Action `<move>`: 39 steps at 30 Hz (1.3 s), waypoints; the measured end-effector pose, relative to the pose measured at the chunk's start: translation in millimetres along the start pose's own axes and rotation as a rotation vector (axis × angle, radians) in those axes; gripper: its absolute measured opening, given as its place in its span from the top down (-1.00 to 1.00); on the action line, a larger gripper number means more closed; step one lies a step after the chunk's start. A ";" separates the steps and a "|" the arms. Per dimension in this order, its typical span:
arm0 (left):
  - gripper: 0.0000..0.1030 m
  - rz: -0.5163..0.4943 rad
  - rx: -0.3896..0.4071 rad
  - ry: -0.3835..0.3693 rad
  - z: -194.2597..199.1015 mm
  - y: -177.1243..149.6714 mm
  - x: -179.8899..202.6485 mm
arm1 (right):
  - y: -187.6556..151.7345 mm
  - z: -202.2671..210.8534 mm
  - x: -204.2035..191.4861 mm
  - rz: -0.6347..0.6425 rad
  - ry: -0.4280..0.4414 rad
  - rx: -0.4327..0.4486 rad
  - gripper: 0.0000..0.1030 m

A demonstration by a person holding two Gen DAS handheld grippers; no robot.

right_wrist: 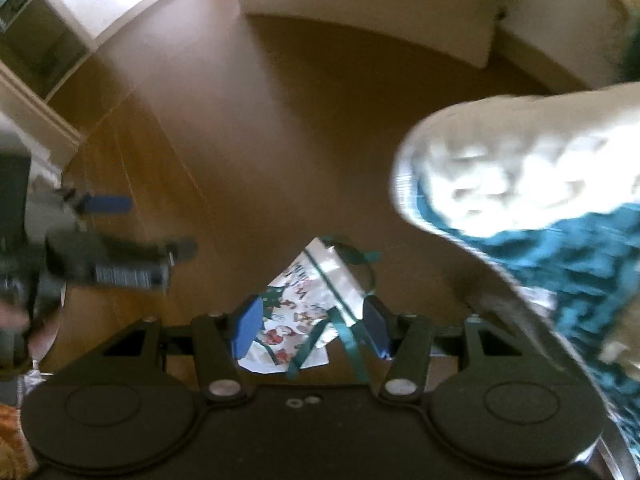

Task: Collect trash
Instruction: 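Move both tools away from the bin down toward the floor trash, then grasp the Merry Christmas paper bag with the right tool while the left tool grasps the white tissue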

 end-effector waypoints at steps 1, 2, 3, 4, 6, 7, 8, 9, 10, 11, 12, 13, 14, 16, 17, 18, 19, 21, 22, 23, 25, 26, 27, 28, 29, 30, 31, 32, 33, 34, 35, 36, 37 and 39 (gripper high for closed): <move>-0.99 -0.009 -0.026 -0.002 -8.8 -12.6 -1.6 | 1.0 -10.4 -1.4 0.005 0.000 -0.014 -0.06; -0.99 -0.019 -0.052 -0.010 -17.5 -24.4 -1.0 | 1.0 -20.7 -3.4 0.006 0.006 -0.030 -0.06; -0.99 -0.035 -0.077 -0.018 -26.0 -36.7 1.0 | 1.2 -30.7 -4.5 0.003 0.012 -0.045 -0.06; -0.99 -0.064 -0.101 -0.024 -33.6 -50.0 4.2 | 1.0 -42.9 -5.5 -0.007 0.015 -0.065 -0.06; -0.99 -0.135 -0.138 -0.035 -45.7 -73.8 11.9 | -1.4 -63.4 -5.8 -0.026 0.007 -0.106 -0.06; -0.99 -0.172 -0.153 -0.042 -50.2 -85.4 18.5 | -4.8 -74.6 -5.5 -0.040 0.002 -0.134 -0.06; -0.99 -0.210 -0.175 -0.058 -56.0 -98.8 25.2 | -8.3 -87.2 -5.5 -0.057 0.000 -0.166 -0.06; -0.99 -0.246 -0.200 -0.073 -61.9 -112.3 31.8 | -11.0 -98.2 -5.3 -0.073 -0.003 -0.194 -0.06; -0.99 -0.267 -0.217 -0.083 -64.5 -123.5 36.7 | -13.5 -110.8 -5.5 -0.096 -0.005 -0.220 -0.06; -0.99 -0.283 -0.239 -0.101 -70.3 -135.7 42.1 | -15.9 -120.6 -6.4 -0.117 -0.003 -0.240 -0.06; -0.98 -0.290 -0.252 -0.113 -73.5 -143.9 44.8 | -18.3 -131.0 -7.7 -0.139 0.004 -0.263 -0.06; -0.98 -0.285 -0.264 -0.123 -79.3 -152.0 47.5 | -21.1 -143.3 -9.3 -0.162 0.010 -0.291 -0.06; -0.98 -0.269 -0.276 -0.132 -84.3 -159.4 47.7 | -22.9 -153.2 -9.9 -0.183 0.006 -0.311 -0.06; -0.98 -0.232 -0.302 -0.144 -93.6 -170.4 47.5 | -26.1 -174.0 -12.1 -0.226 -0.002 -0.352 -0.06; -0.97 -0.207 -0.313 -0.153 -99.0 -173.7 47.9 | -27.6 -181.6 -13.2 -0.235 -0.007 -0.368 -0.06; -0.97 -0.184 -0.326 -0.169 -103.0 -175.4 49.0 | -29.8 -188.0 -14.5 -0.240 -0.015 -0.384 -0.06; -0.97 -0.161 -0.334 -0.187 -108.0 -175.5 51.6 | -32.7 -195.4 -16.7 -0.245 -0.022 -0.412 -0.06; -0.97 -0.107 -0.335 -0.213 -114.2 -170.9 51.5 | -40.1 -208.3 -21.5 -0.266 -0.009 -0.462 -0.06; -0.97 -0.071 -0.348 -0.225 -118.6 -171.0 50.6 | -44.9 -214.6 -24.1 -0.273 -0.008 -0.490 -0.06; -0.97 -0.042 -0.365 -0.230 -121.5 -172.0 48.4 | -48.4 -219.2 -24.7 -0.276 -0.020 -0.504 -0.06; -0.97 -0.007 -0.404 -0.239 -128.6 -176.7 44.5 | -52.7 -227.9 -24.7 -0.297 -0.040 -0.514 -0.06; -0.97 -0.005 -0.420 -0.241 -130.6 -180.4 42.4 | -54.2 -231.3 -24.8 -0.318 -0.039 -0.515 -0.06; -0.97 -0.006 -0.425 -0.240 -132.4 -181.9 40.1 | -55.2 -234.5 -24.6 -0.336 -0.036 -0.517 -0.06; -0.97 -0.002 -0.428 -0.245 -133.1 -182.7 38.4 | -55.8 -236.8 -24.9 -0.346 -0.030 -0.518 -0.04; -0.97 0.008 -0.432 -0.250 -134.1 -182.8 36.9 | -56.2 -238.8 -24.7 -0.341 -0.031 -0.520 -0.03; -0.97 0.024 -0.433 -0.250 -135.2 -182.2 35.0 | -56.4 -240.6 -24.1 -0.334 -0.031 -0.521 -0.02; -0.97 0.036 -0.432 -0.255 -136.2 -180.9 34.5 | -54.9 -241.5 -23.6 -0.332 -0.025 -0.518 0.09; -0.97 0.048 -0.431 -0.267 -136.1 -179.9 34.2 | -54.5 -241.1 -22.3 -0.326 -0.022 -0.516 0.19; -0.97 0.051 -0.432 -0.274 -136.2 -179.8 34.6 | -54.4 -240.2 -21.2 -0.331 -0.009 -0.513 0.50; -0.97 0.047 -0.433 -0.274 -137.1 -180.4 34.7 | -50.1 -238.2 -19.9 -0.350 0.012 -0.510 0.62; -0.97 0.046 -0.437 -0.274 -138.1 -181.6 35.2 | -50.2 -236.8 -17.0 -0.363 0.017 -0.506 0.67; -0.97 0.050 -0.445 -0.279 -138.1 -183.0 36.0 | -50.4 -234.6 -13.8 -0.362 0.019 -0.501 0.77; -0.97 0.059 -0.450 -0.281 -139.7 -184.5 36.2 | -49.7 -232.8 -12.7 -0.350 0.029 -0.493 0.90; -0.96 0.079 -0.449 -0.272 -145.9 -185.2 35.7 | -47.8 -222.9 -7.7 -0.321 0.021 -0.463 0.95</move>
Point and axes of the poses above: each gripper's, at about its wrist camera, not at the fingertips, and z roughly against the way its jaws point, x to its right, y to its top, the point moved 10 cm from there along -z, roughly the way its jaws point, and after that the axes turned 5 degrees about y, right-handed, at the moved point
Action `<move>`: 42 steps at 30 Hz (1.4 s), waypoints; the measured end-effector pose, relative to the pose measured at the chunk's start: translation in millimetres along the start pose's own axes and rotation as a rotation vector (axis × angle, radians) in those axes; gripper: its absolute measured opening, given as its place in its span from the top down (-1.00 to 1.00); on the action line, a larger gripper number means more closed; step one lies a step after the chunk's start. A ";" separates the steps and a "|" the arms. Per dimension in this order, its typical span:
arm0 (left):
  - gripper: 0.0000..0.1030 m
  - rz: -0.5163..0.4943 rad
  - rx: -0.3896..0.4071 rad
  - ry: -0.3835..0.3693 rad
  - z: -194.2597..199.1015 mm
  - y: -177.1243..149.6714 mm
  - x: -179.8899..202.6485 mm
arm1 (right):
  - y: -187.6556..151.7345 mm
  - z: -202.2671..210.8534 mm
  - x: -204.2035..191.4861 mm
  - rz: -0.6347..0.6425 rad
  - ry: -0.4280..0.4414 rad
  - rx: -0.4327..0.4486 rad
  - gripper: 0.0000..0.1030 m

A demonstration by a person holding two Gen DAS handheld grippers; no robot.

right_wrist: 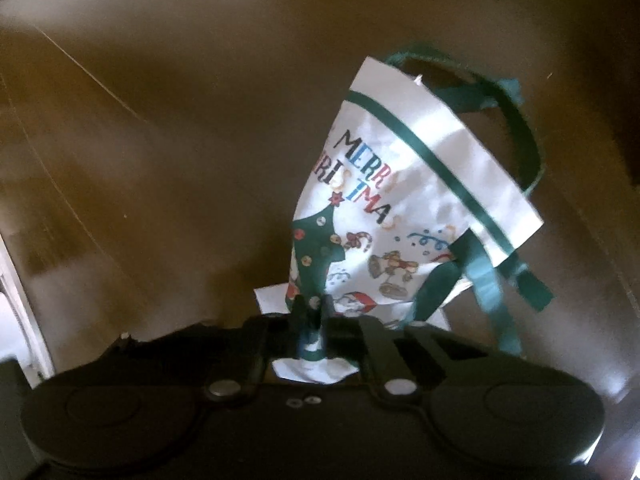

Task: Collect trash
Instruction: 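Grasp the Merry Christmas paper bag with the right tool while the left tool grasps the white tissue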

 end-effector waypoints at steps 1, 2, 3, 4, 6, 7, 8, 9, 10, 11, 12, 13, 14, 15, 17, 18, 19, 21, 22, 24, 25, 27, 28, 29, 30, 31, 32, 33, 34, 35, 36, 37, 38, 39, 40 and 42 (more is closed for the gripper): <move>-0.89 0.008 0.006 -0.005 -1.4 1.1 0.6 | 0.1 6.1 1.7 0.025 0.000 0.016 0.96; -0.85 0.016 0.011 -0.013 -1.7 3.0 0.8 | 0.6 13.5 3.4 0.050 -0.004 0.033 0.96; -0.83 0.021 0.013 -0.019 -2.0 4.2 0.9 | 1.0 21.8 5.8 0.068 -0.002 0.054 0.96; -0.83 0.023 0.017 -0.023 1.1 4.8 -0.2 | 2.3 30.1 9.0 0.071 0.012 0.067 0.96; -0.80 0.012 0.028 -0.032 3.1 5.3 2.5 | -3.1 46.0 14.6 0.106 0.020 0.072 0.96; -0.80 0.005 0.032 -0.036 4.6 5.4 3.6 | -7.7 54.8 17.2 0.136 0.027 0.077 0.96; -0.80 0.003 0.035 -0.044 5.6 6.0 4.2 | -11.3 62.2 19.5 0.161 0.027 0.083 0.96; -0.79 0.002 0.041 -0.047 7.5 7.1 4.3 | -14.9 70.7 22.5 0.185 0.023 0.094 0.96; -0.79 0.006 0.056 -0.056 11.2 10.0 4.5 | -17.7 78.9 25.2 0.197 0.027 0.110 0.96; -0.79 0.011 0.067 -0.066 13.1 12.4 5.2 | -20.4 84.8 27.3 0.191 0.041 0.118 0.96; -0.79 0.014 0.075 -0.075 16.2 14.6 5.0 | -22.6 89.5 29.8 0.178 0.061 0.120 0.96; -0.79 0.016 0.084 -0.089 19.1 16.7 5.9 | -24.8 92.6 32.5 0.169 0.070 0.122 0.96; -0.79 0.012 0.098 -0.119 22.7 19.2 10.0 | -26.5 94.2 34.6 0.170 0.072 0.123 0.96; -0.79 0.004 0.108 -0.139 24.9 20.3 14.4 | -28.1 95.3 36.6 0.173 0.073 0.123 0.96; -0.79 -0.026 0.128 -0.165 29.1 23.2 25.3 | -28.5 97.3 42.7 0.179 0.062 0.129 0.96; -0.75 -0.046 0.135 -0.169 30.2 24.2 31.1 | -28.6 98.5 44.2 0.174 0.062 0.131 0.96; -0.56 -0.068 0.137 -0.176 30.6 24.1 36.3 | -28.7 100.8 47.8 0.171 0.055 0.136 0.96; -0.09 -0.084 0.122 -0.188 29.6 21.3 41.1 | -29.2 102.2 45.2 0.184 0.041 0.144 0.96; 0.17 -0.085 0.106 -0.189 26.3 18.2 43.3 | -30.7 104.4 48.0 0.198 0.031 0.144 0.96; 0.25 -0.081 0.080 -0.185 17.5 11.7 41.8 | -35.4 108.6 52.6 0.225 0.016 0.143 0.96; 0.25 -0.078 0.074 -0.174 10.9 13.0 39.2 | -41.4 106.1 57.1 0.234 0.009 0.142 0.96; 0.25 -0.082 0.074 -0.147 11.3 11.8 33.8 | -49.3 109.6 58.6 0.247 0.000 0.136 0.96; 0.25 -0.088 0.083 -0.131 12.4 13.5 33.7 | -52.6 110.0 59.5 0.250 -0.005 0.134 0.96; 0.23 -0.094 0.097 -0.103 11.8 17.6 38.3 | -56.3 110.1 61.1 0.250 -0.008 0.131 0.96; 0.08 -0.100 0.106 -0.087 11.8 21.7 43.1 | -60.4 111.1 64.3 0.247 -0.011 0.126 0.96; -0.28 -0.105 0.119 -0.081 13.4 25.3 46.1 | -63.4 110.9 65.2 0.242 -0.012 0.123 0.96; -0.45 -0.107 0.136 -0.068 14.8 29.0 49.2 | -66.0 111.3 68.4 0.234 -0.013 0.119 0.96; -0.52 -0.114 0.155 -0.058 16.6 31.1 51.4 | -68.4 112.0 71.3 0.227 -0.014 0.117 0.96; -0.52 -0.132 0.169 -0.044 16.1 34.1 57.0 | -69.6 112.3 72.9 0.220 -0.019 0.115 0.96; -0.52 -0.147 0.170 -0.023 13.9 36.1 61.3 | -76.4 118.0 81.5 0.214 -0.023 0.113 0.96; -0.52 -0.162 0.171 0.014 13.5 33.7 63.3 | -78.9 119.2 83.5 0.206 -0.022 0.111 0.96; -0.52 -0.178 0.174 0.052 10.2 35.3 69.2 | -78.9 119.7 83.3 0.199 -0.023 0.110 0.96; -0.52 -0.198 0.179 0.073 8.7 35.3 74.7 | -79.9 120.5 84.7 0.197 -0.026 0.111 0.96; -0.52 -0.217 0.183 0.099 7.2 34.8 79.1 | -80.5 121.9 85.6 0.197 -0.028 0.113 0.96; -0.52 -0.237 0.182 0.133 4.6 33.7 83.0 | -79.4 123.1 86.3 0.199 -0.029 0.113 0.96; -0.52 -0.259 0.169 0.165 -1.6 28.8 91.7 | -78.5 123.2 84.0 0.202 -0.034 0.115 0.96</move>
Point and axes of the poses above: each gripper's, at about its wrist camera, not at the fingertips, and z roughly against the way its jaws point, x to its right, y to its top, the point moved 10 cm from there along -z, roughly the way its jaws point, and after that the axes turned 5 degrees about y, right-handed, at the moved point
